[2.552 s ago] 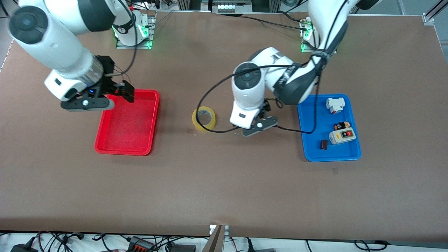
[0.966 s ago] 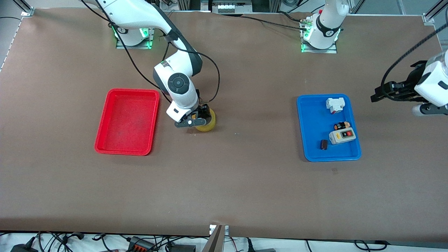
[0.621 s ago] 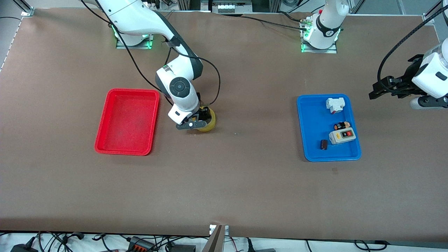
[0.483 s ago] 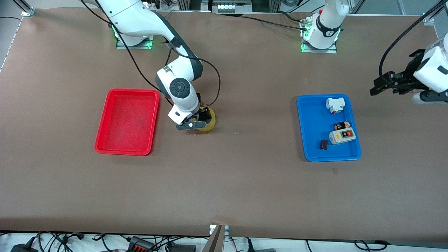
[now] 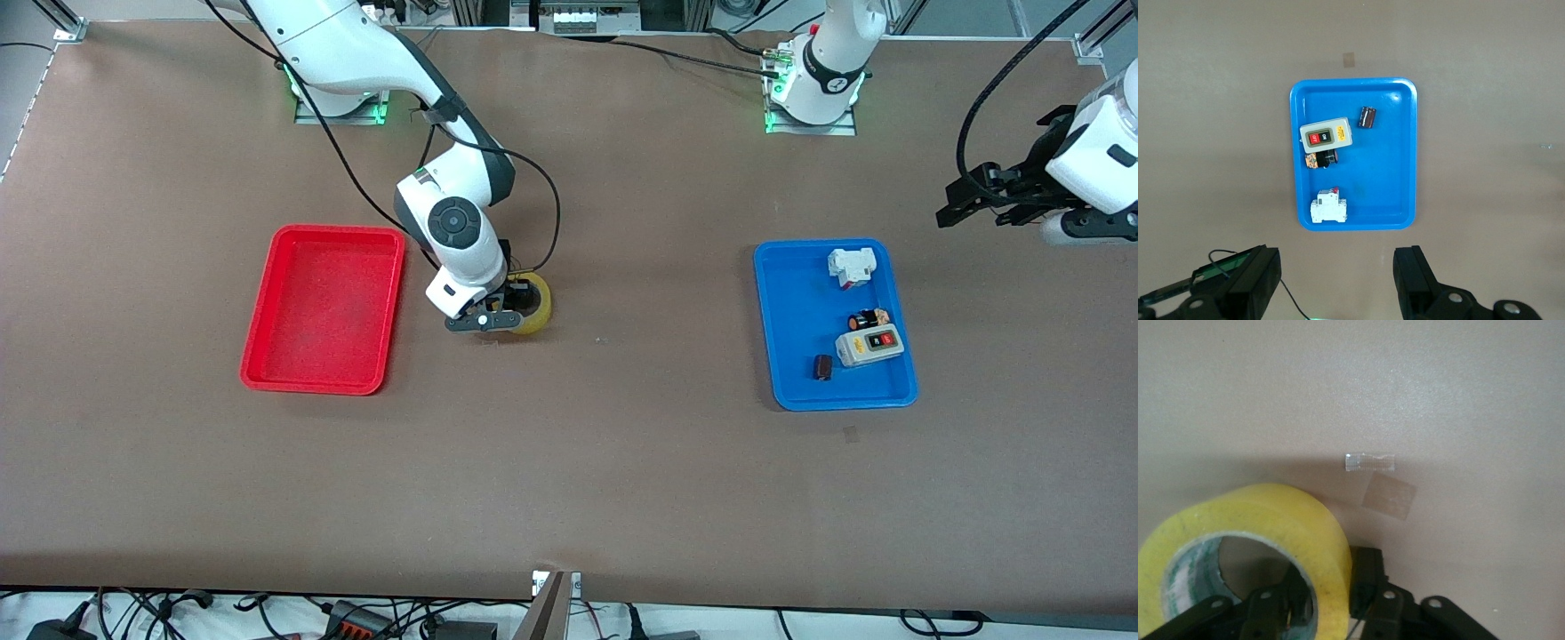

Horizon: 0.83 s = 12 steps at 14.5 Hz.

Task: Place and move tape with both arms

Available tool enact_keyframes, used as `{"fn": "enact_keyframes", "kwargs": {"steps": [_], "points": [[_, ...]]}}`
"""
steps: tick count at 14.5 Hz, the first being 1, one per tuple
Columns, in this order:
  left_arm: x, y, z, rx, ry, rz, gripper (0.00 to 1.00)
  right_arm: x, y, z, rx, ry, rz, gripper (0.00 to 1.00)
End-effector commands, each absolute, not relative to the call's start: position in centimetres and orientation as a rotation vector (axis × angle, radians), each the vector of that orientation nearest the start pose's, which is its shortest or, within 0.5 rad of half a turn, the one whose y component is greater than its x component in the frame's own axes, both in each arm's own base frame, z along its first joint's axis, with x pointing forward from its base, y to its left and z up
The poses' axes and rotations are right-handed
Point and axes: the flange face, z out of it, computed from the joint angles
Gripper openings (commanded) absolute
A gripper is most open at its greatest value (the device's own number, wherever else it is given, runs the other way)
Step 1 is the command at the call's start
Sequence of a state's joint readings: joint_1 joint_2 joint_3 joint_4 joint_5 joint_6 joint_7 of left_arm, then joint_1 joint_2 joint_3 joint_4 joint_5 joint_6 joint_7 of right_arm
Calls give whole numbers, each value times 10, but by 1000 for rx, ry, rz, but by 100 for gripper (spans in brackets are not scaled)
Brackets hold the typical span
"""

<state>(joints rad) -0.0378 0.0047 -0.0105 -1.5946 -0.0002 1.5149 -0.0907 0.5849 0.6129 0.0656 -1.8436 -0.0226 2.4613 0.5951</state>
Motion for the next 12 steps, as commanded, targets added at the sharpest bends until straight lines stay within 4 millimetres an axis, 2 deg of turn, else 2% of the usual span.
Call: {"fn": "enact_keyframes", "kwargs": {"steps": [1, 3, 5, 9, 12], "points": [[543, -29, 609, -3132, -38, 108, 100, 514, 392, 218, -3102, -48, -26, 7], [544, -26, 610, -3132, -43, 103, 100, 521, 383, 245, -3108, -26, -35, 5], [545, -28, 609, -3135, -41, 86, 100, 535, 358, 277, -3117, 37, -36, 5], [546, -24, 609, -3135, -53, 86, 100, 540, 292, 311, -3122, 107, -52, 5], [546, -23, 609, -3135, -55, 86, 100, 536, 233, 321, -3139, 88, -29, 5]]}}
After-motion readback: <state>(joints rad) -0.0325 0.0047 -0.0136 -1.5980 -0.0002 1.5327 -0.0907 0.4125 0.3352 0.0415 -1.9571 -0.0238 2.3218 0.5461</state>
